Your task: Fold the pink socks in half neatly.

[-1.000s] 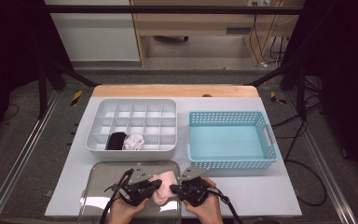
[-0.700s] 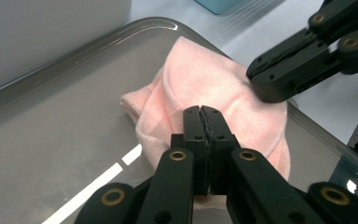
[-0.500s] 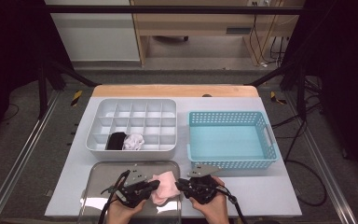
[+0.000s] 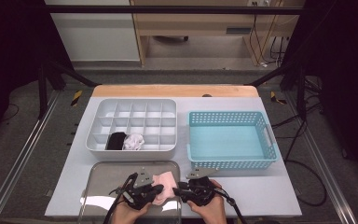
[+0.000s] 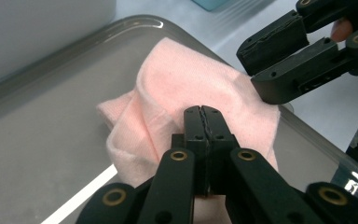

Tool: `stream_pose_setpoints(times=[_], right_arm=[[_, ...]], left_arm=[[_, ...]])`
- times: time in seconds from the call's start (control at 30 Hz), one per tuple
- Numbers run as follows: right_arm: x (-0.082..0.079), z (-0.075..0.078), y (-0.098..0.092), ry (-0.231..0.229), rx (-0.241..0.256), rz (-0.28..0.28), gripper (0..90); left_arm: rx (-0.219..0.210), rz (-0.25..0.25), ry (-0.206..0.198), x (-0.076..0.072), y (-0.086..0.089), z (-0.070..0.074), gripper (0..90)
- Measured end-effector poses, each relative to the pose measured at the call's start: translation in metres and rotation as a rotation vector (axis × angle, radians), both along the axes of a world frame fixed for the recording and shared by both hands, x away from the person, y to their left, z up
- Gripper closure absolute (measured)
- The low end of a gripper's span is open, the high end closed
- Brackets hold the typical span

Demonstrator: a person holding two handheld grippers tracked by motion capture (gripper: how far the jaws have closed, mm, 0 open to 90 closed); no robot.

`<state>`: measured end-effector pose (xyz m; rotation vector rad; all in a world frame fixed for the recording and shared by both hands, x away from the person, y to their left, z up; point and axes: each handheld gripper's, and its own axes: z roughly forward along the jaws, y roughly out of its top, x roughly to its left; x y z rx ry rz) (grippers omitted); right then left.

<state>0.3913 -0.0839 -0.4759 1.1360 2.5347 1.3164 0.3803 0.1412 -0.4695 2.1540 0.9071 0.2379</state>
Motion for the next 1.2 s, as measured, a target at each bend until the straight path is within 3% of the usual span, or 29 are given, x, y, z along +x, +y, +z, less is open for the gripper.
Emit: stream_pose_setpoints(times=[0.2,0.5,0.63,0.67,0.73,0.77,0.87,1.07,1.2], right_arm=[[-0.001,0.000,0.002,-0.016,0.003,0.004,66.6],[0.000,0.000,0.012,0.000,0.007,0.032,63.5],[-0.001,-0.003,0.014,0.013,0.004,0.042,67.2],[-0.002,-0.003,0.016,0.007,-0.009,0.037,76.6],[-0.001,-0.004,0.017,0.007,-0.009,0.040,79.0],[-0.001,-0.005,0.018,0.018,-0.008,0.034,85.4],[0.000,-0.004,0.018,0.031,-0.003,0.024,87.8],[0.000,0.009,0.013,-0.024,0.045,0.005,88.9],[0.000,0.015,0.015,-0.041,0.057,0.025,89.0]], left_arm=[[0.001,0.006,-0.010,-0.002,0.000,-0.001,88.8],[-0.014,0.011,-0.041,-0.005,0.003,0.003,86.8],[0.014,0.024,-0.040,-0.003,0.004,0.002,87.7],[0.016,0.032,-0.016,-0.001,0.005,0.000,88.1],[0.007,0.035,-0.008,-0.001,0.006,-0.001,88.2],[-0.002,0.040,0.008,0.000,0.008,-0.001,88.3],[-0.007,0.043,0.007,-0.001,0.008,-0.001,88.4],[-0.005,0.048,0.003,0.000,0.006,-0.001,88.4],[-0.005,0.052,-0.001,0.000,0.003,-0.002,88.4]])
